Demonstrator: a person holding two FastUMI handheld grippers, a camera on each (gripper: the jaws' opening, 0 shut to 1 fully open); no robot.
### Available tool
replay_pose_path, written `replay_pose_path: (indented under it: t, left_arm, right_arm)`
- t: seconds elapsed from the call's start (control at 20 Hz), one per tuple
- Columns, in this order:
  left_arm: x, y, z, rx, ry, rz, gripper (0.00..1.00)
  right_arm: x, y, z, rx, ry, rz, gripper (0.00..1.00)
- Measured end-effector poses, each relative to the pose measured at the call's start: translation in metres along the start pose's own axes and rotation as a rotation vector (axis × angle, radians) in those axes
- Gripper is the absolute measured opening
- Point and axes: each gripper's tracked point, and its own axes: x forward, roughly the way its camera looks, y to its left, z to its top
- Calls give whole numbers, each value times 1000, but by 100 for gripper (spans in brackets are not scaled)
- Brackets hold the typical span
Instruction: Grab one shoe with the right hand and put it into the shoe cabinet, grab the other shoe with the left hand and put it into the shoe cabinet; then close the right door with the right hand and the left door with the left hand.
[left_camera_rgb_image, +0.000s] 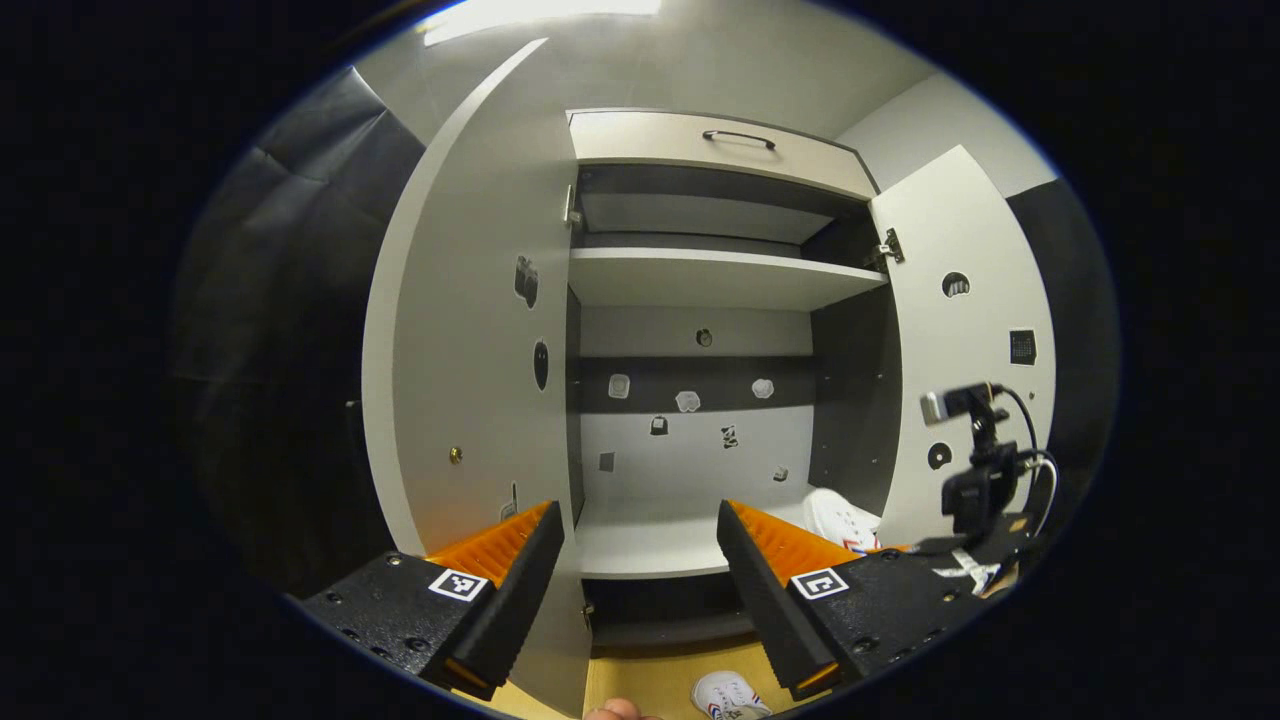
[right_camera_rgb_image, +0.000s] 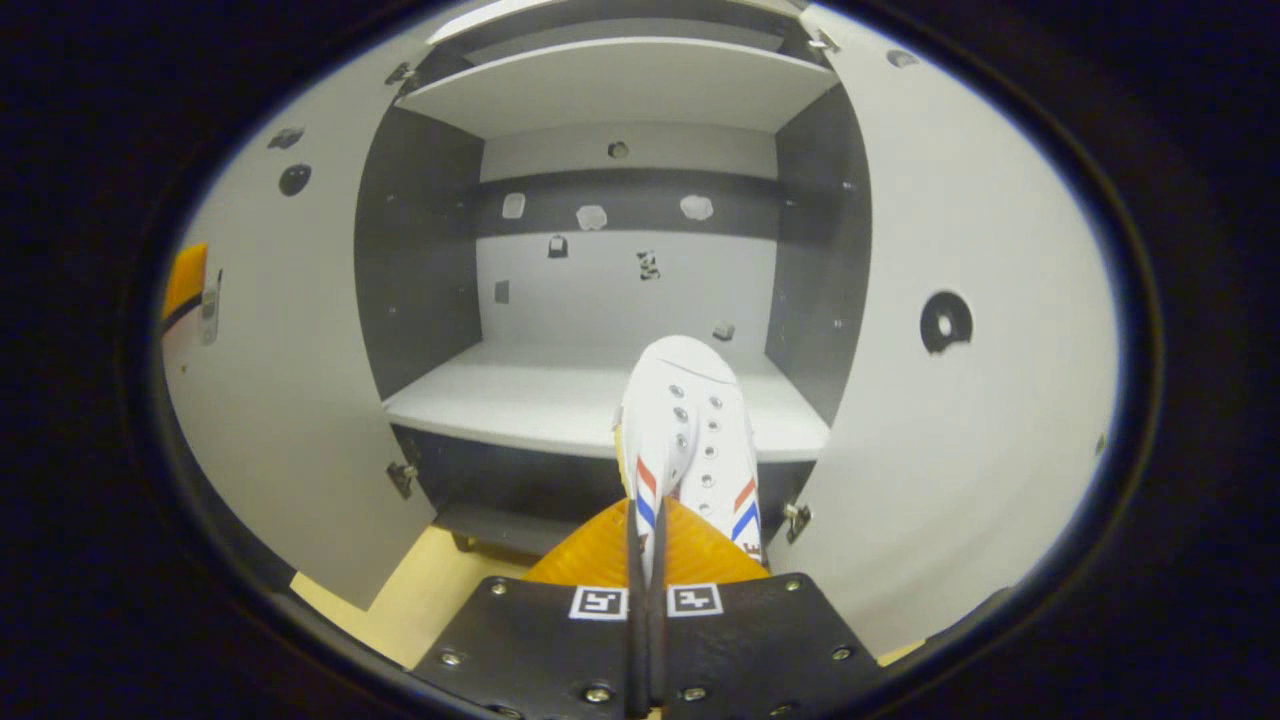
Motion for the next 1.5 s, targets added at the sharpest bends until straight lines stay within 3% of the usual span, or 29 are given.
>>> replay_pose_path:
  t: [0.35, 0.75, 1.25, 1.3, 1.35, 1.5]
  left_arm:
    - [1, 1, 0, -8, 5, 14, 95]
    - [6, 2, -1, -4, 13, 36, 95]
    - [9, -1, -6, -11, 29, 49, 95]
    - [9, -2, -5, -9, 30, 49, 95]
    - [8, -4, -5, -10, 31, 48, 95]
    - [9, -11, -8, -15, 39, 34, 95]
  right_arm:
    - [90, 4, 75, 3, -53, 13, 0]
    - [179, -1, 63, -2, 55, -8, 0]
    - [210, 6, 41, 50, 141, -7, 2]
    - [207, 8, 44, 49, 132, 3, 4]
    - [205, 6, 47, 36, 114, -7, 17]
    - [185, 4, 60, 9, 68, -8, 20]
